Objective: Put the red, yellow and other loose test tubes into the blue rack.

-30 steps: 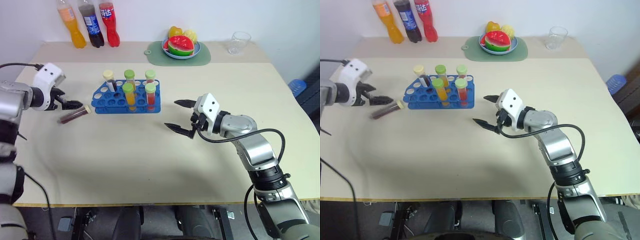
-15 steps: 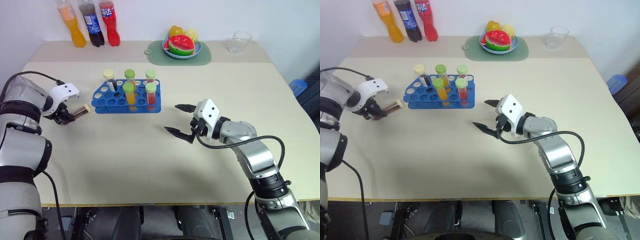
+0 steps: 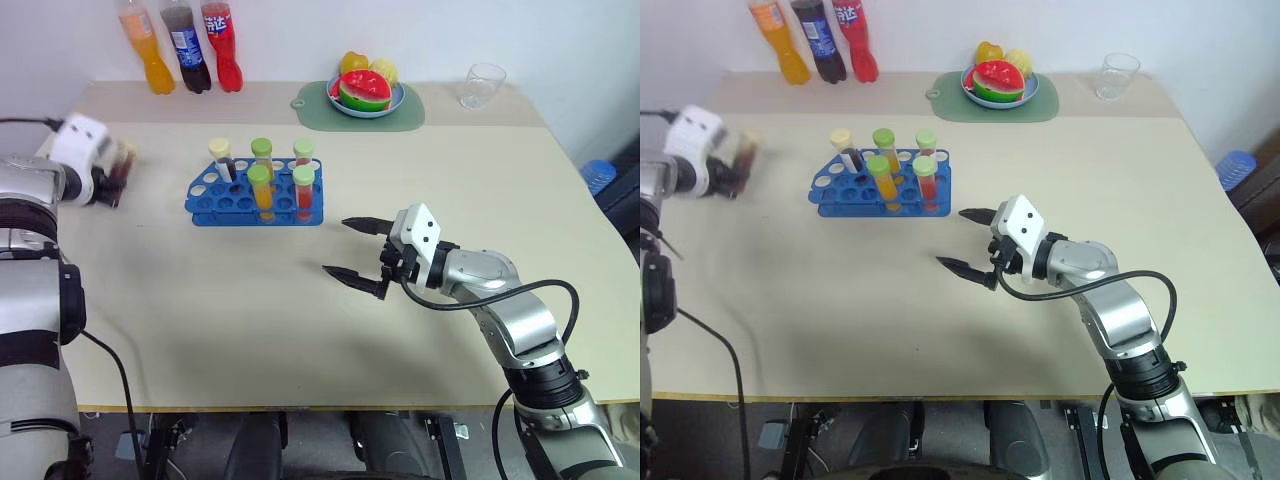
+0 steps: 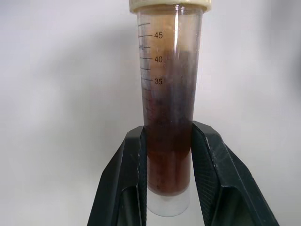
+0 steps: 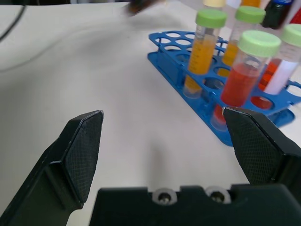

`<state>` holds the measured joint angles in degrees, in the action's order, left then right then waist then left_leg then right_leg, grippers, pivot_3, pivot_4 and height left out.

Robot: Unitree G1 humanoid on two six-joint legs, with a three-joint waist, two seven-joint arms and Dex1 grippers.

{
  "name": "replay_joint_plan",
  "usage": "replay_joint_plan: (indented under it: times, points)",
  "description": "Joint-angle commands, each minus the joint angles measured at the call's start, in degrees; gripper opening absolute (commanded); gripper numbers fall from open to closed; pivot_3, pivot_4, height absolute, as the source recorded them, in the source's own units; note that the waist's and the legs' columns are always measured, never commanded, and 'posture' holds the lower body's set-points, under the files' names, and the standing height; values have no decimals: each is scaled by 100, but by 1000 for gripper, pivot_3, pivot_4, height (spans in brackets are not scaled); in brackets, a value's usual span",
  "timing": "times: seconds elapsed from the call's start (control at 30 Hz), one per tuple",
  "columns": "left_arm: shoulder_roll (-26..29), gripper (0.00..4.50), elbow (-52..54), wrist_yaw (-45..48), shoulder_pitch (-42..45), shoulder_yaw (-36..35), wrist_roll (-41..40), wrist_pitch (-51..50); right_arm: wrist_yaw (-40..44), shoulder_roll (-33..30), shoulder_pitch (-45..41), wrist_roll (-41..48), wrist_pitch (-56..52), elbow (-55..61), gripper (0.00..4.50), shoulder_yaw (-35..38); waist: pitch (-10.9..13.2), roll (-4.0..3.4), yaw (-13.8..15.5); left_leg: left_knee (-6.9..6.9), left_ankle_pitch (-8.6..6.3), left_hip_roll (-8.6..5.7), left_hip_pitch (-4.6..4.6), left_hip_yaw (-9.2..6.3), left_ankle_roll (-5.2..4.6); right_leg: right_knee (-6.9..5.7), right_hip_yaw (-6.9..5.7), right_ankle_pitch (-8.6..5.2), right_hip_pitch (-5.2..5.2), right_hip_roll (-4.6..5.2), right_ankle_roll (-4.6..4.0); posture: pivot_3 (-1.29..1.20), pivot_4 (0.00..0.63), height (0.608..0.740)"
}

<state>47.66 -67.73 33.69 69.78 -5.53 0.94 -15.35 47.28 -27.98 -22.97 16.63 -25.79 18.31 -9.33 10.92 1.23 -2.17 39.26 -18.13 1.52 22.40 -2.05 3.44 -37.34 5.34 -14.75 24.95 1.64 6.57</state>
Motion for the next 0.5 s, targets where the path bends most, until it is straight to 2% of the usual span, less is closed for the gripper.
replay_joint_plan:
  times: [0.03,0.13,0.23,0.3,0.37,0.5]
  points:
    - [-721,755,2629,-1254,-1106,-1499,-1178,475,44,47,-25,102,137,76,4500,29,-4,-1,28,1,0,-1,2,2,1,-1,-1,1,0,5,1,0,150,734]
    - [-1753,755,5458,-1975,-2734,-1552,-1195,642,36,123,-42,116,181,-61,4500,22,-16,-6,17,-6,2,8,-9,15,6,-24,1,2,8,39,2,0,150,734]
    - [-2675,755,6876,-2594,-3637,-1130,-870,801,37,207,-50,126,244,-207,4500,-9,-18,9,17,5,9,-11,3,36,18,-37,-6,5,31,65,7,0,150,734]
    - [-3176,755,7213,-2951,-3990,-811,-596,958,52,241,-43,94,293,-297,4500,-27,-18,12,13,11,-5,-41,3,40,-8,-42,-11,5,34,67,8,0,150,734]
    - [-3488,755,7109,-3412,-4301,-236,163,1421,45,269,-28,58,353,-386,4500,-44,-19,13,17,13,1,-51,0,43,-15,-47,-17,5,32,71,8,0,150,734]
    - [-4038,755,6564,-3860,-4410,-34,350,2024,3,274,19,58,414,-424,4500,-39,-20,13,2,13,7,-60,-23,41,-24,-49,-19,6,6,76,10,0,150,734]
